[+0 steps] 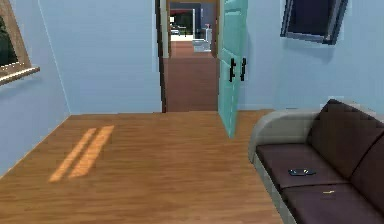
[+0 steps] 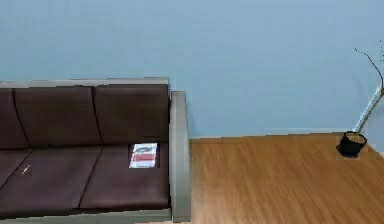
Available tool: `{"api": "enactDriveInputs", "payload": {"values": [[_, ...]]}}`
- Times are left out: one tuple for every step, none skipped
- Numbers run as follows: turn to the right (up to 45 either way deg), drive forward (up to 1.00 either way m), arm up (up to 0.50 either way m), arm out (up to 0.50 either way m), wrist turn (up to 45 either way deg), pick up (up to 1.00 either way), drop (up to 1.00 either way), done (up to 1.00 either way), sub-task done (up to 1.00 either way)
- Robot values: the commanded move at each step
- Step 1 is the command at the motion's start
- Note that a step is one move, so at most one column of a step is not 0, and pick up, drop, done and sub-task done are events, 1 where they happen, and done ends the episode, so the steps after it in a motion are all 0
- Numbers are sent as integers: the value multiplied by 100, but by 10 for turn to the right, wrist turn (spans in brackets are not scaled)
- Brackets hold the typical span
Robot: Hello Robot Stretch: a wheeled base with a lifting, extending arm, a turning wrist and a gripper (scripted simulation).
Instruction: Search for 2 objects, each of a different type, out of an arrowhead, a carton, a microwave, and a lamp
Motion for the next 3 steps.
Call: {"api": "enactDriveInputs", "payload": {"values": [[0,100,0,0,0,0,0,0,0],[0,100,0,0,0,0,0,0,0],[0,100,0,0,0,0,0,0,0]]}}
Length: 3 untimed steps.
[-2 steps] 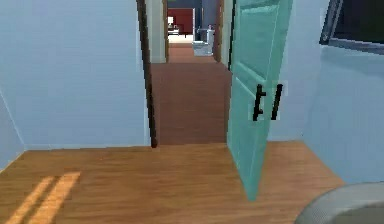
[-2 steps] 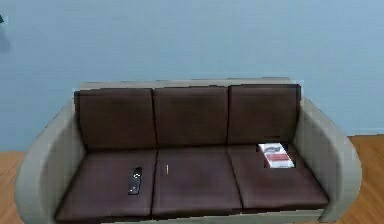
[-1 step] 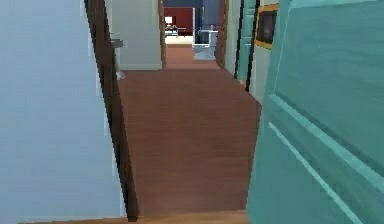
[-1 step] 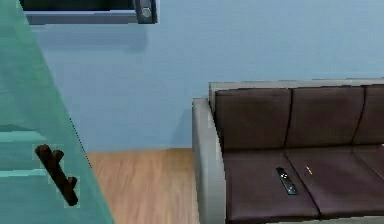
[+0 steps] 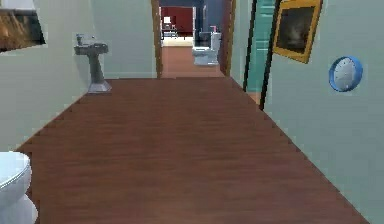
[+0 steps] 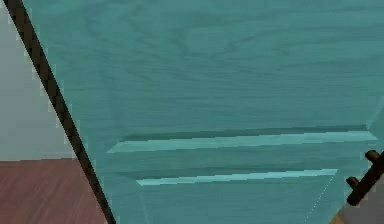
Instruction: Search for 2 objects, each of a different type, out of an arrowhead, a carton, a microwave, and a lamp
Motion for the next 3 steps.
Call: {"api": "enactDriveInputs", "payload": {"values": [[-90,0,0,0,0,0,0,0,0],[0,30,0,0,0,0,0,0,0],[210,0,0,0,0,0,0,0,0]]}}
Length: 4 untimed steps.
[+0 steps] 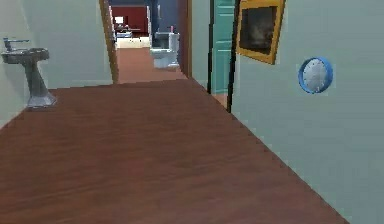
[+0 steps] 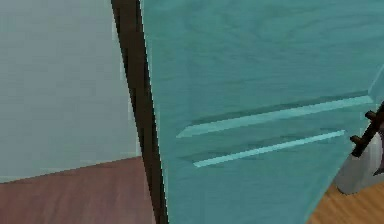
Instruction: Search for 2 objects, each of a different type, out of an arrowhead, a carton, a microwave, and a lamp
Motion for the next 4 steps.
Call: {"api": "enactDriveInputs", "payload": {"values": [[0,100,0,0,0,0,0,0,0],[0,100,0,0,0,0,0,0,0],[30,0,0,0,0,0,0,0,0],[0,100,0,0,0,0,0,0,0]]}}
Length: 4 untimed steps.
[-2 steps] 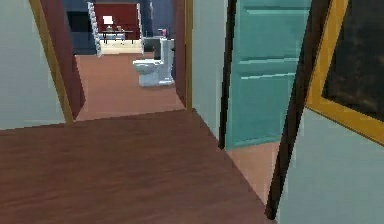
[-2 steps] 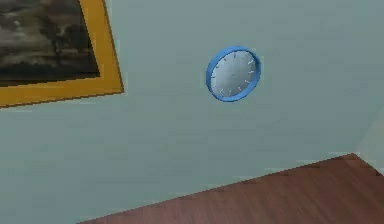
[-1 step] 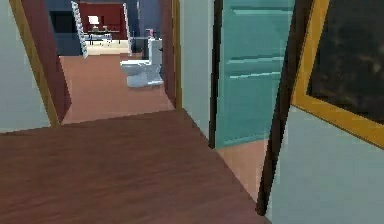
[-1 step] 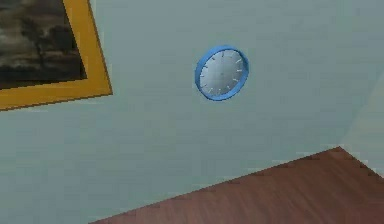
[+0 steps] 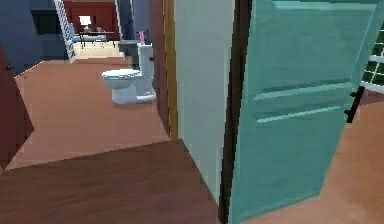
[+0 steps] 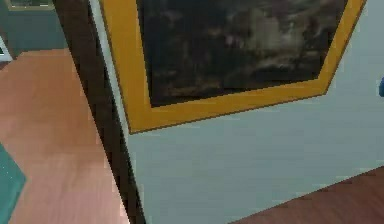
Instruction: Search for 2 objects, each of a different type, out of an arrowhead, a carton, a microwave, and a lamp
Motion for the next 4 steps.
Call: {"api": "enactDriveInputs", "payload": {"values": [[0,45,0,0,0,0,0,0,0],[450,0,0,0,0,0,0,0,0],[240,0,0,0,0,0,0,0,0],[0,75,0,0,0,0,0,0,0]]}}
